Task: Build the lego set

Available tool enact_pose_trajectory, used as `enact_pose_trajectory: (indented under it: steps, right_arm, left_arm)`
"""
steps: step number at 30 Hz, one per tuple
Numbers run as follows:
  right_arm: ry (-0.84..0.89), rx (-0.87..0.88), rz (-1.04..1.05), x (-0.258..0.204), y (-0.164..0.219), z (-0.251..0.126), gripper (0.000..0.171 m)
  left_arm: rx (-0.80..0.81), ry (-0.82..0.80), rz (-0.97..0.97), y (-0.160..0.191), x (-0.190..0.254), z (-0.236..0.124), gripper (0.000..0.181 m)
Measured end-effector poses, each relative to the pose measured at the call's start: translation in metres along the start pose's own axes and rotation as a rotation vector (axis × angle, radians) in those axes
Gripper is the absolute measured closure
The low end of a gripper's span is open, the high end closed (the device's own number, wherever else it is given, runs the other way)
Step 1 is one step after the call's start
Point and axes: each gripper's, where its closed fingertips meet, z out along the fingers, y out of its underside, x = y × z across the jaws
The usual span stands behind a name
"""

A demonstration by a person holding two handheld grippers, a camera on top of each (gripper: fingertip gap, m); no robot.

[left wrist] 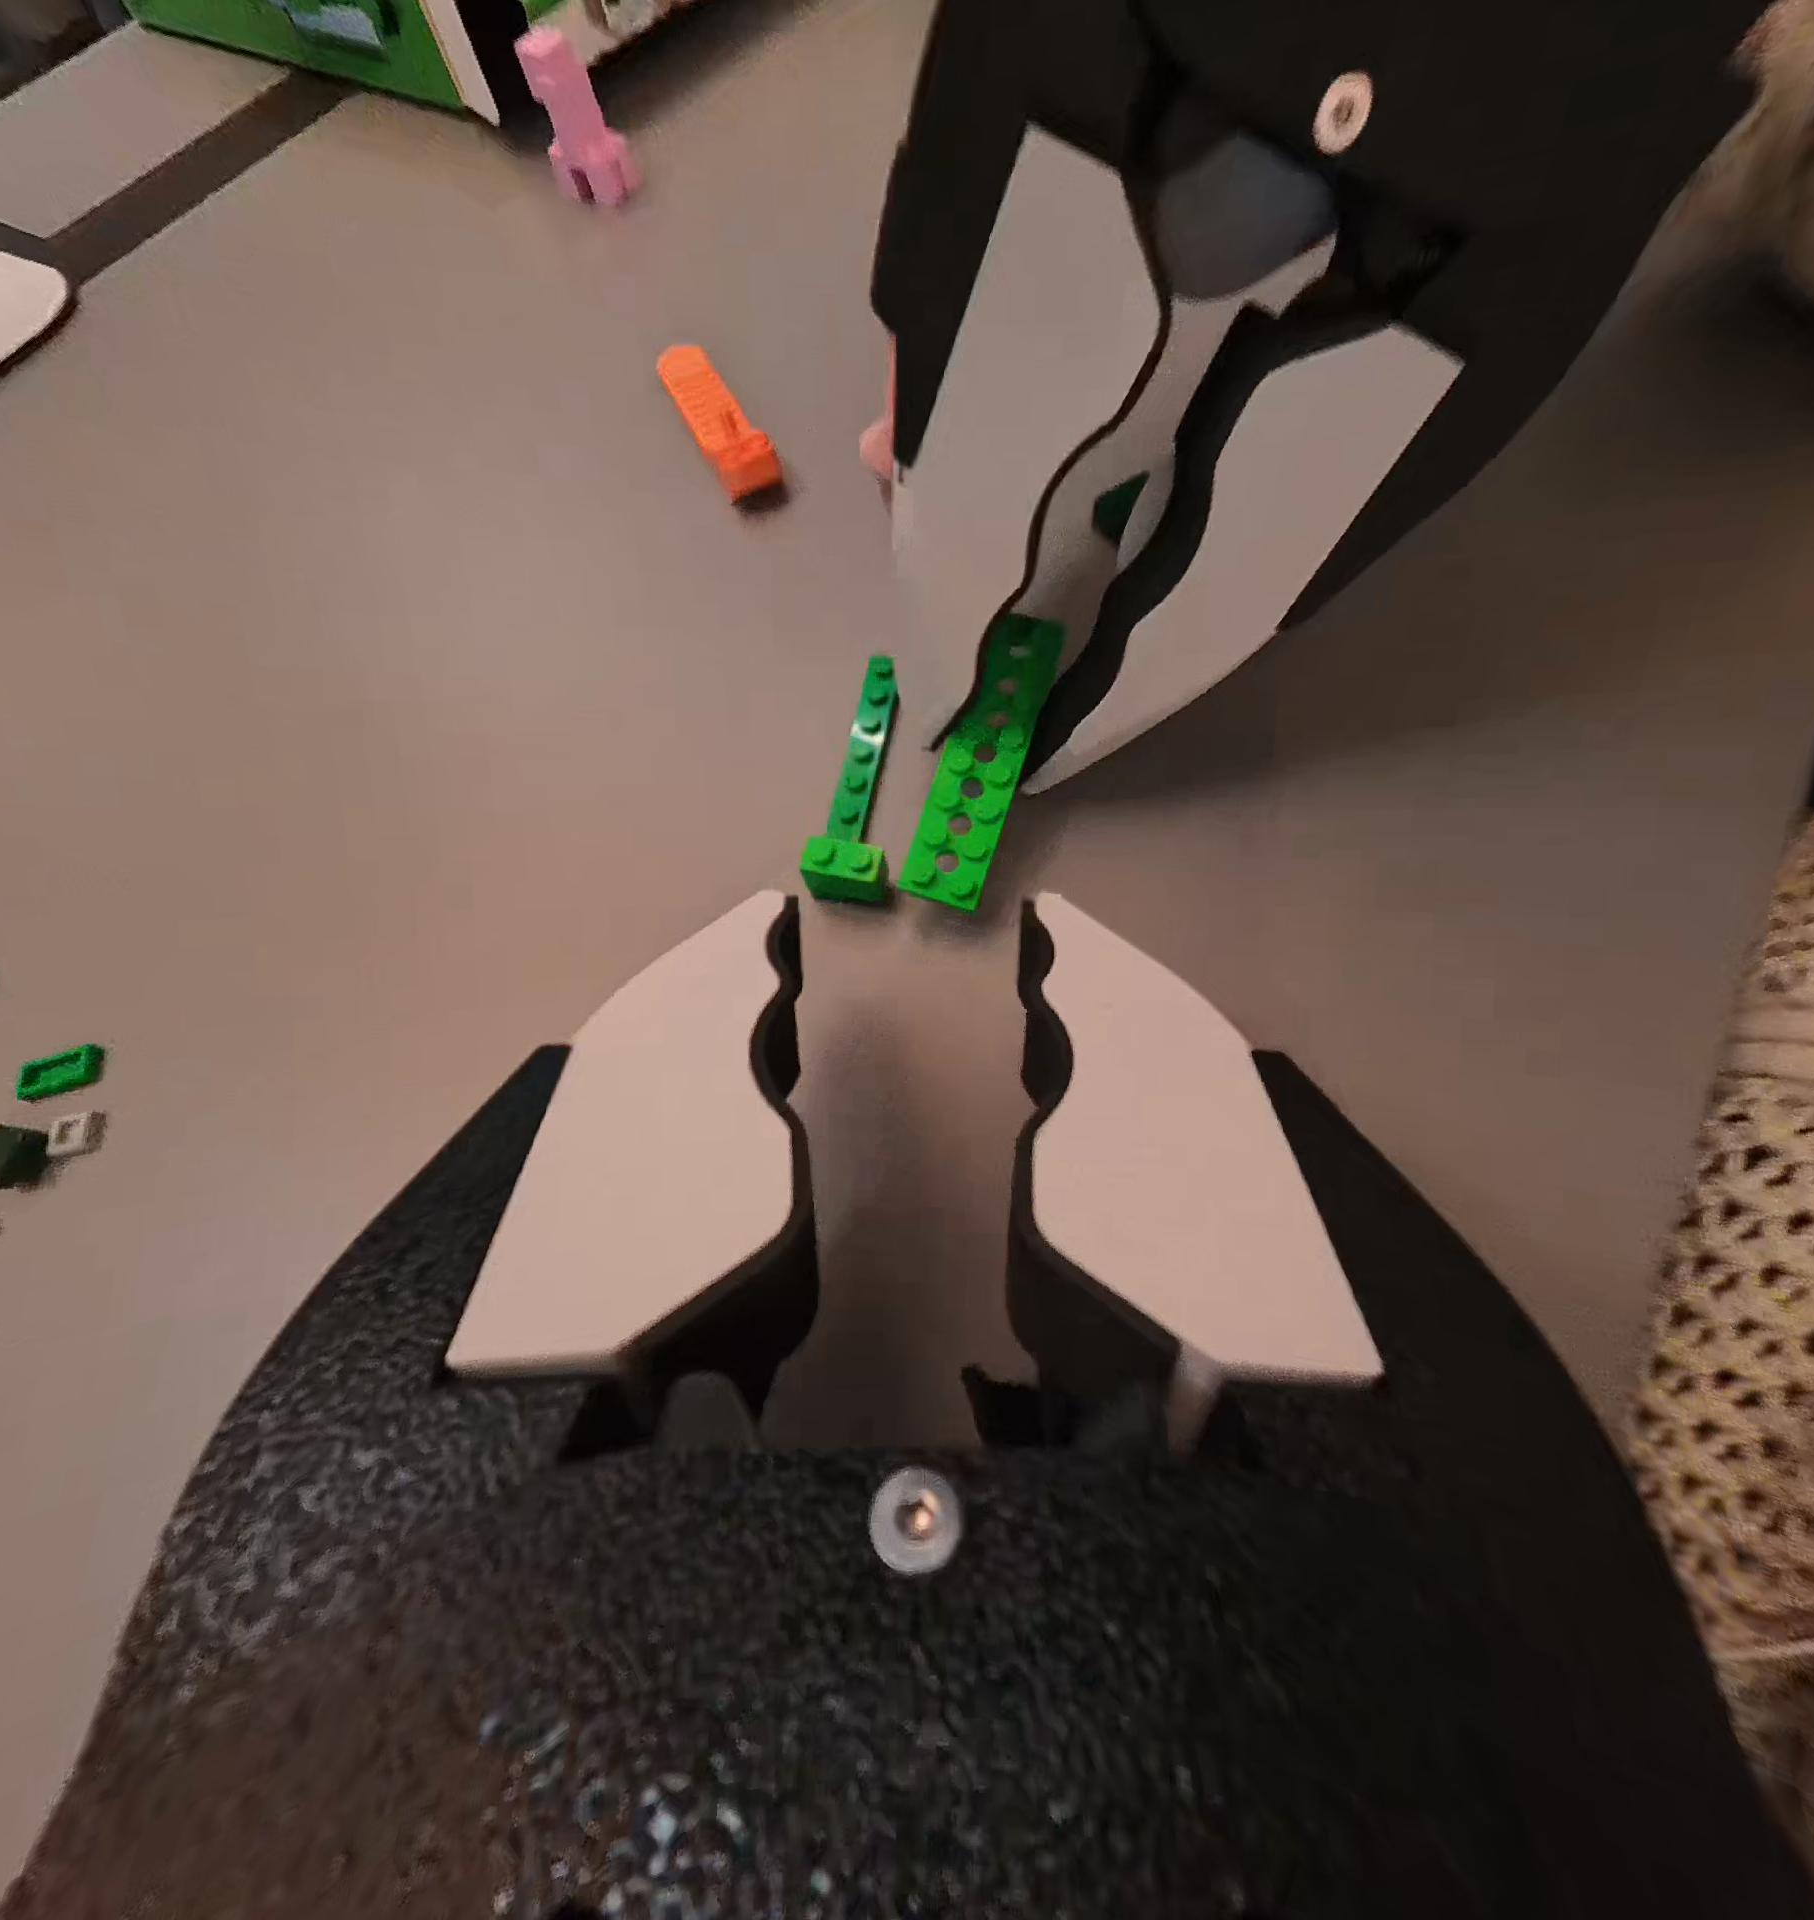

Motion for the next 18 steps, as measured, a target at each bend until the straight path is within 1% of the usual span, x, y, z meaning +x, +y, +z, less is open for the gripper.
enact_pose_trajectory:
  steps: [1,2,4,7,8,12,14,18]
  right_arm:
    - [0.019,-0.011,-0.004,0.003,0.001,0.0,0.153]
    - [0.051,-0.011,-0.013,0.006,0.001,-0.001,0.149]
    - [0.085,0.019,-0.019,0.009,0.001,-0.006,0.146]
    - [0.089,0.085,0.004,0.009,-0.001,-0.014,0.147]
    - [0.077,0.094,0.01,0.007,0.0,-0.015,0.15]
    - [0.071,0.081,-0.001,0.006,0.005,-0.011,0.156]
    - [0.074,0.105,-0.018,0.005,0.002,-0.009,0.162]
    - [0.051,0.104,-0.005,0.005,0.0,-0.003,0.168]
  left_arm:
    - [-0.024,-0.009,0.019,0.003,-0.003,0.003,0.142]
    - [-0.051,-0.019,0.037,0.006,-0.006,0.005,0.144]
    - [-0.09,-0.04,0.074,0.009,-0.015,0.005,0.149]
    - [-0.065,-0.018,0.096,0.003,-0.018,0.005,0.177]
    - [-0.049,-0.009,0.105,0.001,-0.018,0.006,0.181]
    - [-0.096,-0.042,0.117,0.008,-0.025,0.012,0.181]
    - [-0.121,-0.059,0.119,0.012,-0.028,0.014,0.181]
    - [-0.133,-0.031,0.118,0.014,-0.025,0.019,0.181]
